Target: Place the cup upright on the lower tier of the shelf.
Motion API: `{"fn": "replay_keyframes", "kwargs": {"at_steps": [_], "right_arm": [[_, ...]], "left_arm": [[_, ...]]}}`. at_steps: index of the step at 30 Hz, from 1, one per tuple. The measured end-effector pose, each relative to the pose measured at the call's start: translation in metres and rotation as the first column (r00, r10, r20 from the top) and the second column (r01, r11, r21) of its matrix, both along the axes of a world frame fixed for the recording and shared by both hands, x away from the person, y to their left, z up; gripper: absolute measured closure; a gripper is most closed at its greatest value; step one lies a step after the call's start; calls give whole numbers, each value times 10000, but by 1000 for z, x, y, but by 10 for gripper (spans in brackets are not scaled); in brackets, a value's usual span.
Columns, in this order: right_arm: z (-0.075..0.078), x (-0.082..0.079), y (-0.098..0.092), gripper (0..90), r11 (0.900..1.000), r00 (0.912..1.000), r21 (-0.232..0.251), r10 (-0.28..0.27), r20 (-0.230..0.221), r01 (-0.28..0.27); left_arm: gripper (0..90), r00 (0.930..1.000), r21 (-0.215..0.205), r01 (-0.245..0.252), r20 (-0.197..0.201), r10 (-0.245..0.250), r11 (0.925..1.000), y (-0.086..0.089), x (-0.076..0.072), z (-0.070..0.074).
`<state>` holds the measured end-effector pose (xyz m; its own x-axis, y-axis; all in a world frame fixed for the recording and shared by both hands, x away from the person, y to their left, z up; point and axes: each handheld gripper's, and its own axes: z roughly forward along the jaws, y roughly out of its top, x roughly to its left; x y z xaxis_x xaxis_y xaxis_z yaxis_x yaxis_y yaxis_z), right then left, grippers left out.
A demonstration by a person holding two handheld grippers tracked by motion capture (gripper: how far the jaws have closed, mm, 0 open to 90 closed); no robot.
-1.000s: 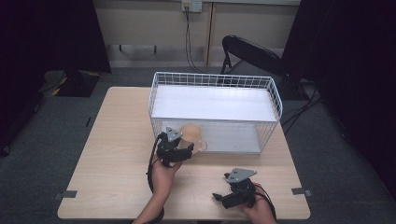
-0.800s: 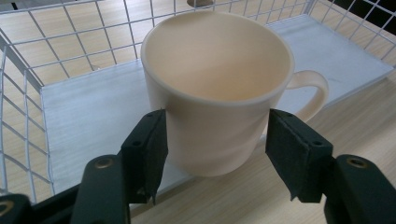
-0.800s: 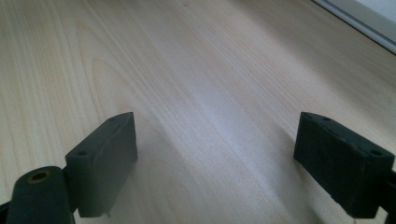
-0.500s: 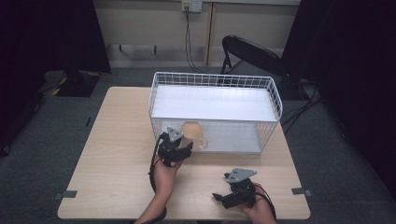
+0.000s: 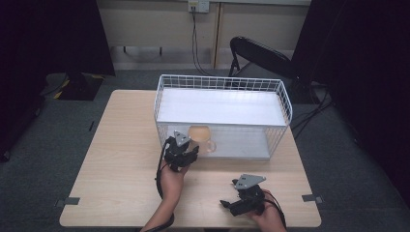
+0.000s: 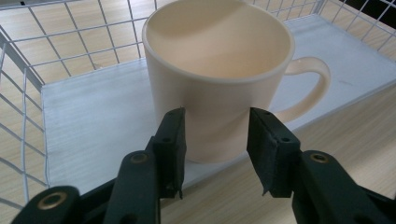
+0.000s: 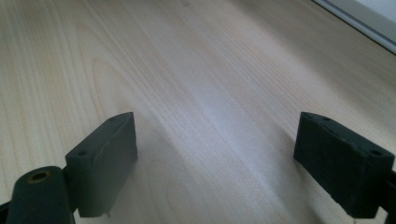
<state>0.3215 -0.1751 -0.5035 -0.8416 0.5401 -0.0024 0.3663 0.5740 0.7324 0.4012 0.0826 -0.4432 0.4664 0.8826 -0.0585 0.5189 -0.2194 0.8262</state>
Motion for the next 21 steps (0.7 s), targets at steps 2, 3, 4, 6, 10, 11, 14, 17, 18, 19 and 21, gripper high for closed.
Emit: {"fn": "replay_keyframes", "kwargs": {"at_steps": [2,3,4,6,10,11,14,17,18,19,21], "right_arm": [[0,0,0,125,10000,10000,0,0,-2,0],[0,0,0,124,10000,10000,0,-1,-3,1],[0,0,0,125,10000,10000,-3,-3,-1,3],[0,0,0,124,10000,10000,-2,-3,1,3],[0,0,0,125,10000,10000,-1,3,1,-3],[0,0,0,125,10000,10000,-1,-2,-1,2],[0,0,0,124,10000,10000,-3,-4,-2,4],[0,0,0,125,10000,10000,0,0,-2,0],[0,0,0,124,10000,10000,0,-1,-2,1],[0,0,0,124,10000,10000,-2,-3,0,3],[0,0,0,124,10000,10000,-3,-2,0,2]], "left_arm": [[589,10000,-67,-23,-20,23,10000,0,1,0],[595,10000,-114,-55,-51,55,9999,-1,1,0],[602,9999,-183,-73,-86,71,9998,-1,1,0],[618,9999,-145,-61,-103,60,9999,-1,2,-1],[658,9999,-156,-103,-136,101,9998,-1,3,-2],[660,9998,-226,-143,-125,140,9996,-2,3,-2],[689,9998,-171,-125,-137,123,9998,-2,4,-3],[719,9999,-206,-111,-122,108,9997,-3,4,-4],[719,9999,-220,-97,-112,95,9997,-2,4,-4],[710,9999,-243,-79,-114,77,9997,-2,5,-4],[681,9999,-179,-27,-105,25,9998,-2,5,-4]]}}
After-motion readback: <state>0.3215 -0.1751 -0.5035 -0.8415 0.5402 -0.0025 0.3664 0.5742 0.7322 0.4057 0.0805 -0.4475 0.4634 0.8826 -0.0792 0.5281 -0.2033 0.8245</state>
